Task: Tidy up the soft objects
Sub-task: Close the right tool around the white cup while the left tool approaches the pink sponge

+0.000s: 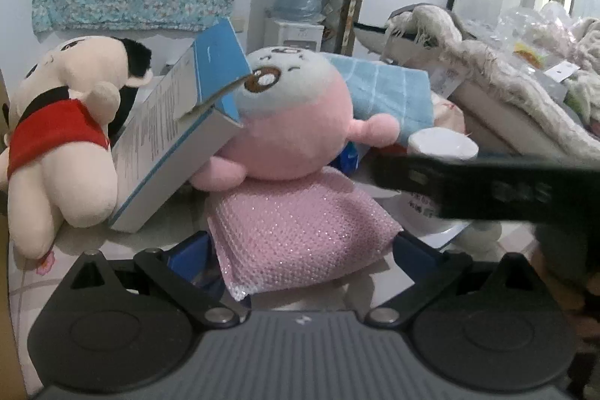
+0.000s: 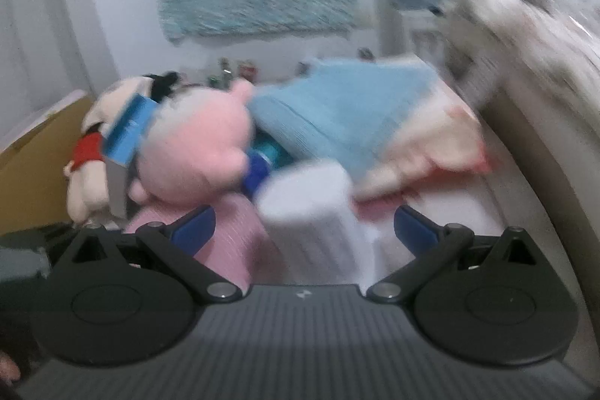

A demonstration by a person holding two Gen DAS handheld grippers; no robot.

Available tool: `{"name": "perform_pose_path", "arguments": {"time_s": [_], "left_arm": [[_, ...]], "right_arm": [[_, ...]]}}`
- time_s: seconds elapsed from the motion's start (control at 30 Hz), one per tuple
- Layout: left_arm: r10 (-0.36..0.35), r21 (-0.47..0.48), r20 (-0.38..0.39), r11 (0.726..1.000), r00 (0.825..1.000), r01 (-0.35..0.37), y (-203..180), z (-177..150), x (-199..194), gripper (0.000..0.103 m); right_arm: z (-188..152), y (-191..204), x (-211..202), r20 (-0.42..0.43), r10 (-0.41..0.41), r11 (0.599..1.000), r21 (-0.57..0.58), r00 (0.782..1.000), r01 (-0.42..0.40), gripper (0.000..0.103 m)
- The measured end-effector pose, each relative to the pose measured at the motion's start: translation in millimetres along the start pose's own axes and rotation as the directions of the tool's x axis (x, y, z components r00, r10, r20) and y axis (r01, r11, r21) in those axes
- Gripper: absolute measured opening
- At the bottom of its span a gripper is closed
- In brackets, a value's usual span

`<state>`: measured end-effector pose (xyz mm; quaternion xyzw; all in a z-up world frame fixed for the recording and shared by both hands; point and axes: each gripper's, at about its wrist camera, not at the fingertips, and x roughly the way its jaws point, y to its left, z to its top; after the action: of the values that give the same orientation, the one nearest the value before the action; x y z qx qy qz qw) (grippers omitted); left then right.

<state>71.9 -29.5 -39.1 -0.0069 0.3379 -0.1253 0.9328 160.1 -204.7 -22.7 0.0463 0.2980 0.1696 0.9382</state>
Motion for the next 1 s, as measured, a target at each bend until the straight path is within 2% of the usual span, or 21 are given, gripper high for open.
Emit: {"name": "perform_pose_path", "arguments": {"time_s": [0.03,0.07,0.1,0.13,0.2,0.23,0.27,0.4,0.53,0.6,0.67,0.73,0.77,0.83,0.87,0.9,0.93,0.97,1.0], "left_arm": [[-0.007,0.004,0.003,1.000,1.000,0.007,1,0,0,0.103],[-0.009,0.008,0.003,1.000,1.000,0.009,1,1,0,0.102],[-0.012,0.016,0.003,1.000,1.000,0.011,2,1,1,0.100],[-0.018,0.018,-0.002,1.000,1.000,0.018,3,1,2,0.097],[-0.039,0.009,0.004,0.999,0.999,0.039,6,3,2,0.094],[-0.044,0.000,0.016,0.999,0.999,0.044,8,3,1,0.091],[-0.056,-0.014,0.021,0.998,0.998,0.056,11,3,0,0.089],[-0.105,-0.051,0.006,0.993,0.994,0.105,22,3,3,0.082],[-0.116,-0.027,-0.017,0.993,0.993,0.115,24,1,0,0.074],[-0.105,0.009,-0.024,0.994,0.994,0.106,21,-3,-3,0.063],[-0.059,0.064,-0.023,0.996,0.998,0.060,18,-12,-14,0.038],[0.013,0.126,-0.008,0.992,1.000,-0.012,9,-22,-23,0.022],[0.014,0.118,-0.006,0.993,1.000,-0.013,10,-25,-28,0.016],[-0.032,0.057,-0.020,0.998,0.999,0.033,21,-30,-39,0.011],[-0.051,0.030,-0.029,0.998,0.998,0.052,26,-32,-44,0.012],[-0.057,0.007,-0.028,0.998,0.998,0.057,31,-34,-49,0.019],[-0.053,-0.006,-0.022,0.999,0.998,0.053,35,-35,-52,0.042],[-0.041,-0.016,-0.017,0.999,0.999,0.041,37,-35,-55,0.070],[-0.035,-0.025,-0.009,0.999,0.999,0.035,39,-33,-56,0.079]], "right_arm": [[4,6,8,0.006,0.013,0.999,-0.034,1.000,-0.012,0.101],[7,11,14,-0.004,0.008,0.998,-0.054,1.000,-0.009,0.095],[8,14,20,-0.022,-0.016,0.998,-0.061,1.000,0.014,0.092],[7,15,26,-0.043,-0.047,0.998,-0.053,0.998,0.045,0.083],[2,12,26,-0.036,-0.045,0.999,-0.017,0.998,0.044,0.075],[2,11,24,-0.032,-0.064,0.998,-0.015,0.997,0.064,0.056],[2,11,23,-0.040,-0.089,0.996,-0.023,0.995,0.088,0.052],[-4,12,13,-0.035,-0.085,0.996,-0.027,0.996,0.084,0.051],[-8,16,8,-0.044,-0.098,0.994,-0.048,0.994,0.096,0.050],[-11,20,4,-0.042,-0.101,0.994,-0.052,0.994,0.099,0.050],[-16,24,-2,-0.045,-0.102,0.992,-0.075,0.994,0.099,0.050],[-22,30,-11,-0.049,-0.101,0.990,-0.100,0.994,0.096,0.050],[-26,33,-16,-0.050,-0.102,0.989,-0.112,0.994,0.096,0.050],[-32,37,-24,-0.053,-0.105,0.987,-0.129,0.993,0.098,0.050],[-34,38,-28,-0.054,-0.103,0.988,-0.123,0.993,0.095,0.050],[-35,37,-30,-0.063,-0.100,0.990,-0.102,0.993,0.094,0.047],[-35,34,-31,-0.072,-0.095,0.994,-0.068,0.993,0.090,0.047],[-36,34,-35,-0.064,-0.093,0.995,-0.047,0.994,0.090,0.047],[-35,33,-35,-0.066,-0.099,0.994,-0.047,0.993,0.096,0.047]]}}
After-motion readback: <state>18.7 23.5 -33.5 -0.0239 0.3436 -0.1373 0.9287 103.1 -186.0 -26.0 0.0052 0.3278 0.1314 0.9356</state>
